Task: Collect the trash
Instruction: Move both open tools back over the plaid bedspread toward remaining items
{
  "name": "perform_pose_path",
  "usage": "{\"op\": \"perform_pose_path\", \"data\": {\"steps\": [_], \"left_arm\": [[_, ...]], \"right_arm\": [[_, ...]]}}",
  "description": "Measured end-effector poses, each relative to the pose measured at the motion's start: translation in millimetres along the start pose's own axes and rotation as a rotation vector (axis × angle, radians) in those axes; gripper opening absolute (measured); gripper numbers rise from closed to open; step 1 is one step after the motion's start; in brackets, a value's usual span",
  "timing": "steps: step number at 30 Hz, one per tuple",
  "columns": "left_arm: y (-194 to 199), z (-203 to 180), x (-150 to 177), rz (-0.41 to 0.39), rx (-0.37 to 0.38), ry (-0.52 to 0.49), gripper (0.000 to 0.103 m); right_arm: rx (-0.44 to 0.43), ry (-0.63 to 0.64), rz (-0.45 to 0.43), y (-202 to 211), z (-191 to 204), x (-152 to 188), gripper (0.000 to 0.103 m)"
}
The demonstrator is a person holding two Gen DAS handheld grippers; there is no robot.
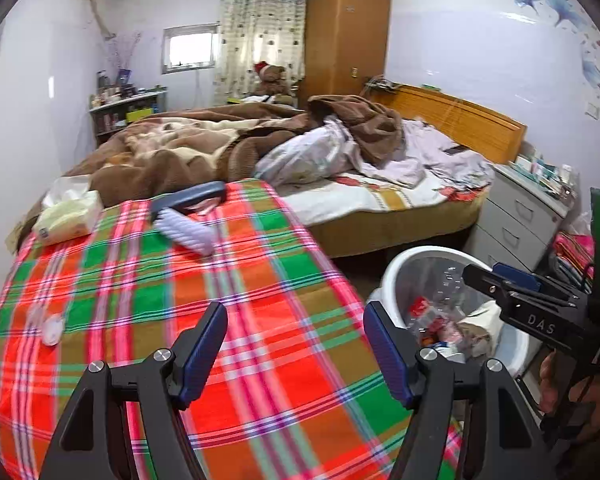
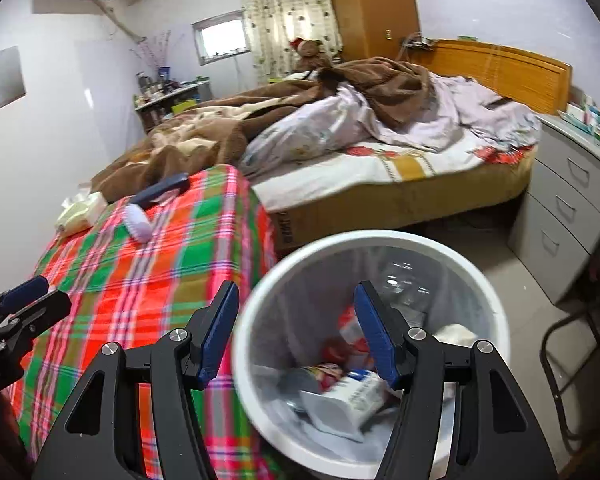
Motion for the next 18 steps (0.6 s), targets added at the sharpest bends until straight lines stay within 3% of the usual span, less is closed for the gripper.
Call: {"op": "perform_pose_path", "data": {"steps": [18], "left_arm": [[12,123,15,0.001,-0.174,0.138,0.070]], "right_arm": [[-0.208,0.198,0.008,-31,116,-13,0.062]]}}
Point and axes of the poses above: each gripper's, at about its wrist camera, not at the fingertips, and y roughly against the way its jaws point, z to its left, x to its underside, the point moved 7 cm from there along -y, roughly the way its jaws point, and after that the axes turned 7 degrees about -x, right-handed, at the moved point
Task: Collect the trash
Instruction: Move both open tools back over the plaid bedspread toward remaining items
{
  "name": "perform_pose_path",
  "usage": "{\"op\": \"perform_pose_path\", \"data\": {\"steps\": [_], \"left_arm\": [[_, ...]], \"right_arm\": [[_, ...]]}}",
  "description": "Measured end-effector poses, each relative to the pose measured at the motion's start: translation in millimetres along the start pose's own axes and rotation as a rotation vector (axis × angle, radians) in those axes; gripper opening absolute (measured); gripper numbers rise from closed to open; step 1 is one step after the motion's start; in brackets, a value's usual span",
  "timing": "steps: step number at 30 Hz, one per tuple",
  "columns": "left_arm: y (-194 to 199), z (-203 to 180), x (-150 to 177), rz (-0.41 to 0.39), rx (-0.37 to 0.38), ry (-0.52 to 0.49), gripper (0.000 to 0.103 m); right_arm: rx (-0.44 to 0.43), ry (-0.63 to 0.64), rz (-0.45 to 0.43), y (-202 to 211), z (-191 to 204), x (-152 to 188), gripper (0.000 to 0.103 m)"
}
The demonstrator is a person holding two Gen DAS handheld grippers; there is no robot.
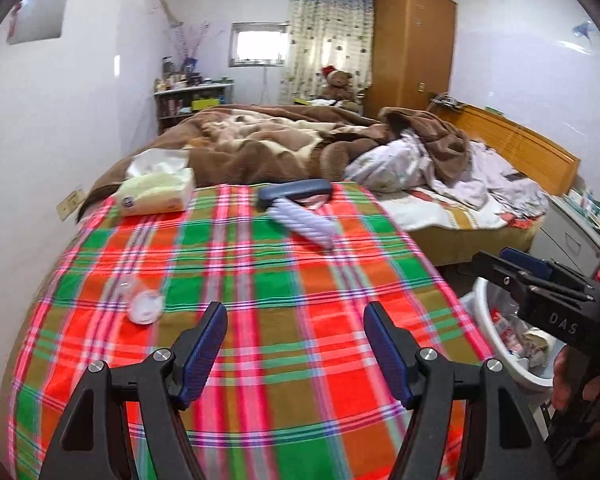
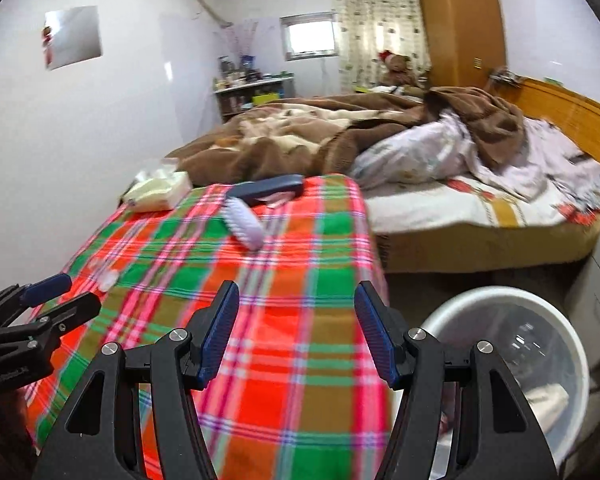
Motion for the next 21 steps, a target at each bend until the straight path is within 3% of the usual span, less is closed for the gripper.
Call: {"op": "perform_pose_path", "data": {"steps": [14,21], "left_arm": [[-30,123,4,0.046,-0.160,0.154,0.074],[-56,155,7,0.081,-0.177,0.194,0.074]], "right_arm": [[-0.095,0.082,0.091,-79,47,-22,0.062],[-0.092,0.131,0.116,-112,53,-35,0.062]]}}
Point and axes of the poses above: each gripper's, at about its wrist camera, not at the fingertips, and y roughly against the way its jaws point, z to its left, x to its underside, the point moved 7 cm from there along -y, roughly the way its jaws point, and after that the axes turned 7 degrees about -x, right-handed, at the moved point
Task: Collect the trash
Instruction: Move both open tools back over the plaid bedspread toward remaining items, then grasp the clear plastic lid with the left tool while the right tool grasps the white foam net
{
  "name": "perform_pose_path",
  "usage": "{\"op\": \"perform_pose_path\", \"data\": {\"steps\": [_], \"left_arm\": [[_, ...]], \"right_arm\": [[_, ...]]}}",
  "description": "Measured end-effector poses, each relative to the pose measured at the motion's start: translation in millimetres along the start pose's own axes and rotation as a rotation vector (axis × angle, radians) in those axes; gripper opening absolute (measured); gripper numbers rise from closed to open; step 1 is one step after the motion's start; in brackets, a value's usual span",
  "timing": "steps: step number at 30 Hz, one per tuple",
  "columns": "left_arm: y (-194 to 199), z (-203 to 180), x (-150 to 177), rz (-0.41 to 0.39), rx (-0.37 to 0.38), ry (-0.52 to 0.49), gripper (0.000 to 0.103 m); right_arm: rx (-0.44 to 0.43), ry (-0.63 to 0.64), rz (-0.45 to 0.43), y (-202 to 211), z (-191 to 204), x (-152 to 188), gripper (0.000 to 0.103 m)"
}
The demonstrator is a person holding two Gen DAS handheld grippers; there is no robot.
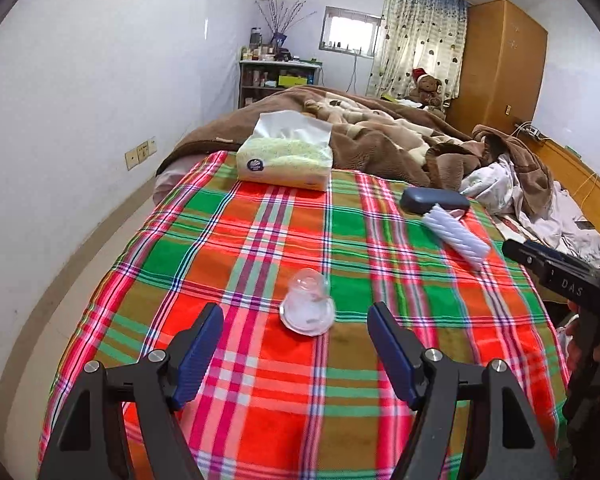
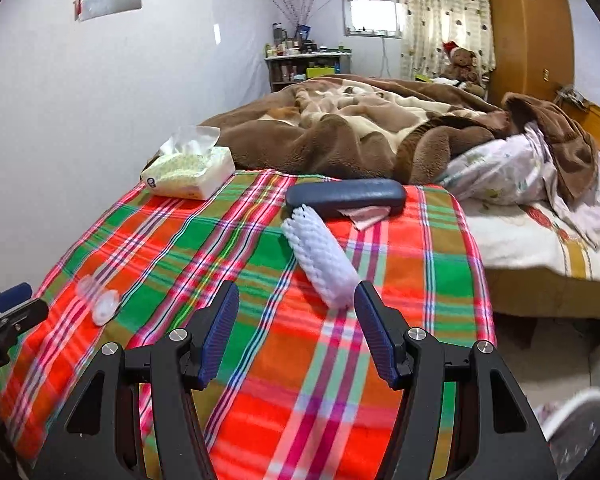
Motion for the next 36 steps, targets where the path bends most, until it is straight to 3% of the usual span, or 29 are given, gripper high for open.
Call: {"op": "perform_pose_path", "data": {"steps": [7,16,23,28,36], "left_arm": [[-25,-5,-3,0.022,0.009,-0.026,0.074],[-61,-7,-9,0.072,-0.041,-0.031,0.074],[-78,-8,-6,0.106,-0.015,-0.021,0.074],[-85,-4,-6,0.112,-0.037,-0.010,0.074],[-87,-3,-4,0.118,-0.030,0.001,0.058]], "right_arm": [[0.039,0.090,0.033,-26,-5,-11,0.062],[0.026,0.113,0.113,-63,-13,-15,0.062],[0.028,0.137,0.179,-85,-14,-13,0.062],[0.046,0.143,0.197,-92,-14,-13,0.062],[0.036,0.104,0.209,-94,-14,-11,0.059]]}}
Point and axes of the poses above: each gripper's, at about its wrist camera, not at the fingertips, and y roughly against the way its jaws point, z to its left, x to its underside, the point moved 7 cm from there along -y, roughly the way its jaws point, and after that the axes turned 7 degrees about -x, right-handed, at the moved point
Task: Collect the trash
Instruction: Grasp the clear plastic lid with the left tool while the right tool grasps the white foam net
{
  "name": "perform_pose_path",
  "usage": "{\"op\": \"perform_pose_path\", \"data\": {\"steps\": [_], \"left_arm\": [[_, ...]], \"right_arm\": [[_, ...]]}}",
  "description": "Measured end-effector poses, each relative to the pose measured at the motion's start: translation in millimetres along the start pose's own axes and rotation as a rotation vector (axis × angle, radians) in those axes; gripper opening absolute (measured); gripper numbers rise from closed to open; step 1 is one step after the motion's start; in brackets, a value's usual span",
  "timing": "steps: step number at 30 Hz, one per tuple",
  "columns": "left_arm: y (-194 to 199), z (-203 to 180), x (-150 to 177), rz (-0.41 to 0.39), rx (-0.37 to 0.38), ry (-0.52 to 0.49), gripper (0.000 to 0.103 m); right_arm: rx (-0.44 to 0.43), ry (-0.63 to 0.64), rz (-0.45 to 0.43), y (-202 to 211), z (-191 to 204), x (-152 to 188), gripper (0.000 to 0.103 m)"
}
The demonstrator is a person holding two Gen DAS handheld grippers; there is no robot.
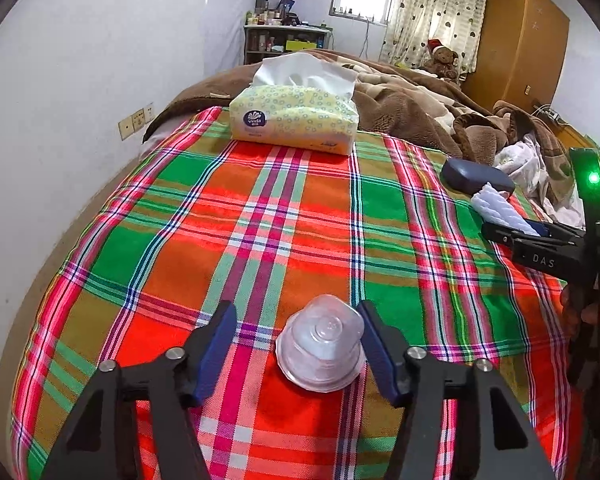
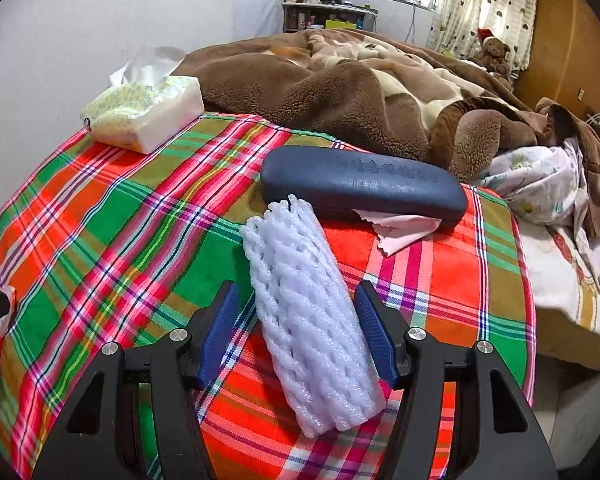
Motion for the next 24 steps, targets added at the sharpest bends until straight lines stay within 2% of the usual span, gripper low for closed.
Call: {"op": "perform_pose_path", "data": {"steps": [2,5,9,13,24], "left_arm": [[2,-1,0,-0.006,0.003,-0.001,0.050],[4,-2,0,-0.014,0.010,-0.007,0.038],[6,-6,1,-0.013,0.013,-0.025,0.033],[10,-8,1,-0.017,0.021,-0.030,0.032],[39,-16,8,-0.050,0.054,-0.027,0.032]], "right_arm": [[0.000,-0.005,0.000,-1,-1,0,0.045],[-0.001,-0.007,0.001,-1,1,0,0.039],[0.000,-0.004,-0.006,1,4,1,0.035],[0.012,0.016,-0.015,6,8,2,0.033],[-0.038,-0.014,-0.081,43,16,2,0.033]]}}
Point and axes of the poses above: each gripper's, at about its wrist camera, not at the fingertips, and y roughly against the way its jaws point, z to its left, x to its underside, the point moved 7 cm from there along -y, roughly the way its jaws point, and after that the axes turned 7 degrees about -x, right-handed, at the moved point
